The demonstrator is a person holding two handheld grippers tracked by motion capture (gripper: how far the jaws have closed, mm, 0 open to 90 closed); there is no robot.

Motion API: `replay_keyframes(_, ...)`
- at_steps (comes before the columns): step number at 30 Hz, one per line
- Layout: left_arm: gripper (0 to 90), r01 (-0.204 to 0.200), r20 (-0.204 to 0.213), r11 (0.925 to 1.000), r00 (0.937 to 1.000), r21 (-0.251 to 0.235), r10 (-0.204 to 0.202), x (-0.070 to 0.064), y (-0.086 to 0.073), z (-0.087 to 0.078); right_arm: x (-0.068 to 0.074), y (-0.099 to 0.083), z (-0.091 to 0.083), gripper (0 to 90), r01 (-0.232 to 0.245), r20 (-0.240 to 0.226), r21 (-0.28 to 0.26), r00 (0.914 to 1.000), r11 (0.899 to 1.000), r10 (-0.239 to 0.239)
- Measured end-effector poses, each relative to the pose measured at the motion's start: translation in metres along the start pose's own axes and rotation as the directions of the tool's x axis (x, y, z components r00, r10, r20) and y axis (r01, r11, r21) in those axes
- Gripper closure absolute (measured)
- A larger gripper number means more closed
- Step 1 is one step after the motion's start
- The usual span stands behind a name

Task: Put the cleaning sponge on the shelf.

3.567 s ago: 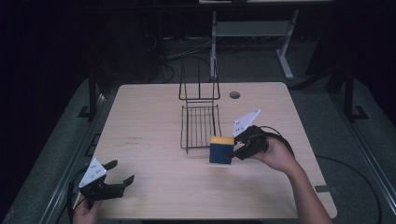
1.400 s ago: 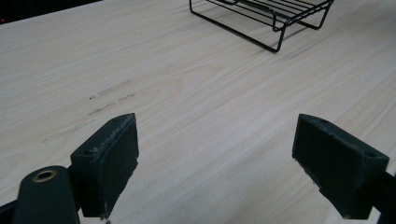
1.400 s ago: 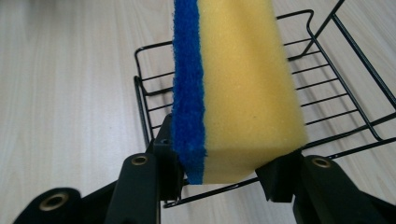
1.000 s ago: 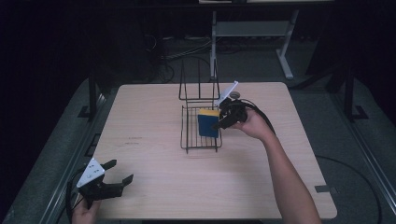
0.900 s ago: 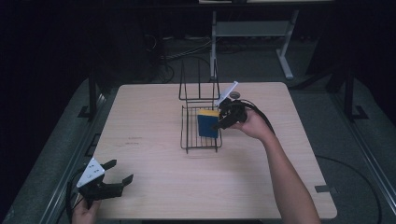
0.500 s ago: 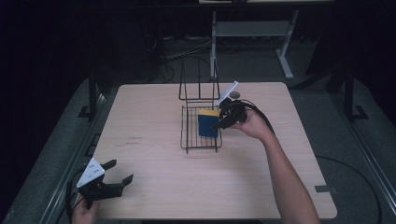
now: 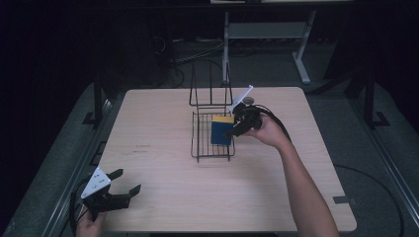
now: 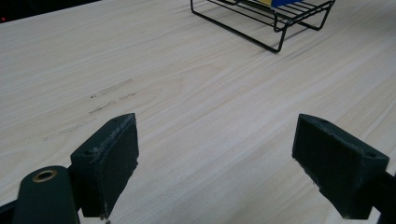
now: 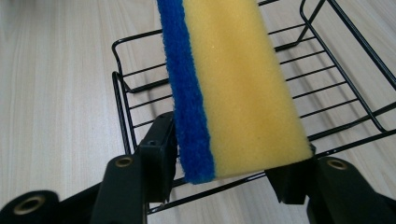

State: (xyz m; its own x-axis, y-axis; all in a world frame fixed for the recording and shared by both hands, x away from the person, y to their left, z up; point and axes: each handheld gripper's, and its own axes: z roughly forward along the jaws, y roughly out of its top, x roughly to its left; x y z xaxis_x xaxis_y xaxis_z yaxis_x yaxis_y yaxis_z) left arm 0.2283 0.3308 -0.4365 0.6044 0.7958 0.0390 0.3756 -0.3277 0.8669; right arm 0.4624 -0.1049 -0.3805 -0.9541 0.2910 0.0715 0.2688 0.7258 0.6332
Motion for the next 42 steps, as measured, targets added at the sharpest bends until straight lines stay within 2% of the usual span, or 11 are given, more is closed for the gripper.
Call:
replay_keyframes(11, 14.1, 0.001, -0.001, 1.0000, 1.0000, 0.003, -0.001, -0.0001, 0.0000, 0.0004, -0.0006, -0.0003, -0.0030, 42.4, -0.016, -0.003, -0.010, 0.9999, 1.000, 0.016)
replay_keyframes(21, 14.1, 0.002, -0.002, 1.0000, 1.0000, 0.002, -0.002, -0.0002, 0.0000, 0.0004, 0.0011, 0.0009, -0.0065, 39.2, -0.003, 0.007, -0.015, 1.0000, 1.000, 0.003)
replay_keyframes(35, 14.1, 0.009, -0.003, 1.0000, 1.0000, 0.004, -0.009, 0.0012, -0.0005, 0.0004, 0.0010, -0.0031, -0.0078, 28.5, -0.029, 0.008, -0.013, 0.9995, 0.999, 0.030)
replay_keyframes(42, 14.1, 0.011, -0.002, 0.9999, 0.9999, 0.001, -0.011, 0.0016, -0.0008, 0.0002, 0.0026, -0.0030, -0.0097, 26.8, -0.037, 0.005, -0.010, 0.9993, 0.999, 0.037)
